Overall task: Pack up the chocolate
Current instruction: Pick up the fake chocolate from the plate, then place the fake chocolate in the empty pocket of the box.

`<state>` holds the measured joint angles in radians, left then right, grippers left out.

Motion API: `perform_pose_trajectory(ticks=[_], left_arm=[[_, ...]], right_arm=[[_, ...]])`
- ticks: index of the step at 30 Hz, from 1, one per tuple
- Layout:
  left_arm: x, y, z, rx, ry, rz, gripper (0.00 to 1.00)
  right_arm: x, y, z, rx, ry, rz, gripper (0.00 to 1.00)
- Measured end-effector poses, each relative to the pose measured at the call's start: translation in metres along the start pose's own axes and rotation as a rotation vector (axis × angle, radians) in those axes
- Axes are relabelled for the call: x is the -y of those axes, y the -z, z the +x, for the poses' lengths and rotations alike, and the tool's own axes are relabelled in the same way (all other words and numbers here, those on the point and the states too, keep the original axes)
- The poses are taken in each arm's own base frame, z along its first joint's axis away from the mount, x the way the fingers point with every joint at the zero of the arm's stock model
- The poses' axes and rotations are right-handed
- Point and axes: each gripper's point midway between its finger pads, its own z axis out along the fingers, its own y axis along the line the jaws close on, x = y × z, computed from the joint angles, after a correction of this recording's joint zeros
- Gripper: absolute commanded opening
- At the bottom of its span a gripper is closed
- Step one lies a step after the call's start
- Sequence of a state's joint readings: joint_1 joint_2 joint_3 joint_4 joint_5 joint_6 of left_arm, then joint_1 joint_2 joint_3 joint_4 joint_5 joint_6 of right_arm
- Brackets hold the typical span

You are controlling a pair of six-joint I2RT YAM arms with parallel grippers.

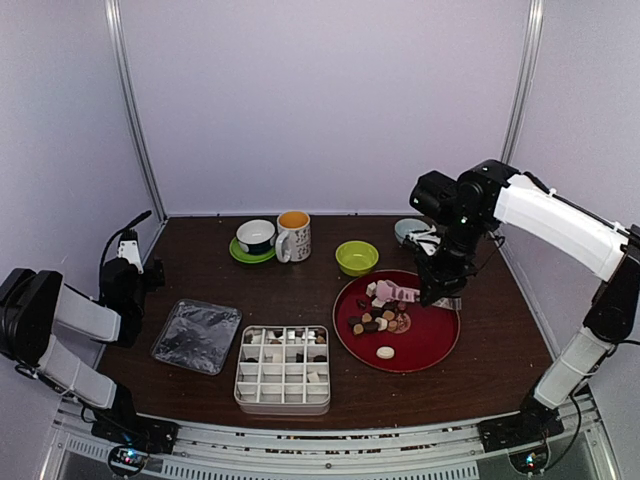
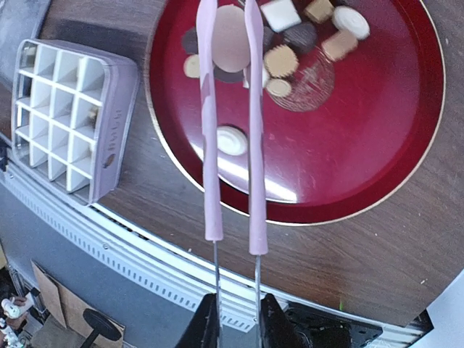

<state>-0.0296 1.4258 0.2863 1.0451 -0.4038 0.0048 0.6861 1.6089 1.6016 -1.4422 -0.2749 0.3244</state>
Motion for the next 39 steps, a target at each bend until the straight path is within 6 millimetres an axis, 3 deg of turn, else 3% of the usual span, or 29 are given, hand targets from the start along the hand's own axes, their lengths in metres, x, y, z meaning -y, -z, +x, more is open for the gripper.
perform_pose_trajectory(ticks=[7, 10, 14, 26, 32, 39], left_arm=[[0.000, 0.000, 0.000, 0.000, 0.000, 0.000, 0.98], [0.000, 0.000, 0.000, 0.000, 0.000, 0.000, 0.98], [0.000, 0.000, 0.000, 0.000, 0.000, 0.000, 0.98], [0.000, 0.000, 0.000, 0.000, 0.000, 0.000, 0.98], [0.000, 0.000, 0.000, 0.000, 0.001, 0.000, 0.98], [0.000, 0.000, 0.000, 0.000, 0.000, 0.000, 0.98]], right_arm=[[-0.079, 0.025, -0.015, 0.049, 0.226, -0.108, 0.18], [-0.108, 0.018, -0.011, 0.015, 0.310, -0.121, 0.18], [-0.133, 0.001, -0.001, -0.054, 0.378, -0.116, 0.18], [-0.175, -0.024, 0.026, -0.135, 0.489, -0.076, 0.19], [-0.183, -0.027, 0.041, -0.161, 0.499, -0.063, 0.20], [-0.185, -0.039, 0.043, -0.187, 0.459, -0.039, 0.29]])
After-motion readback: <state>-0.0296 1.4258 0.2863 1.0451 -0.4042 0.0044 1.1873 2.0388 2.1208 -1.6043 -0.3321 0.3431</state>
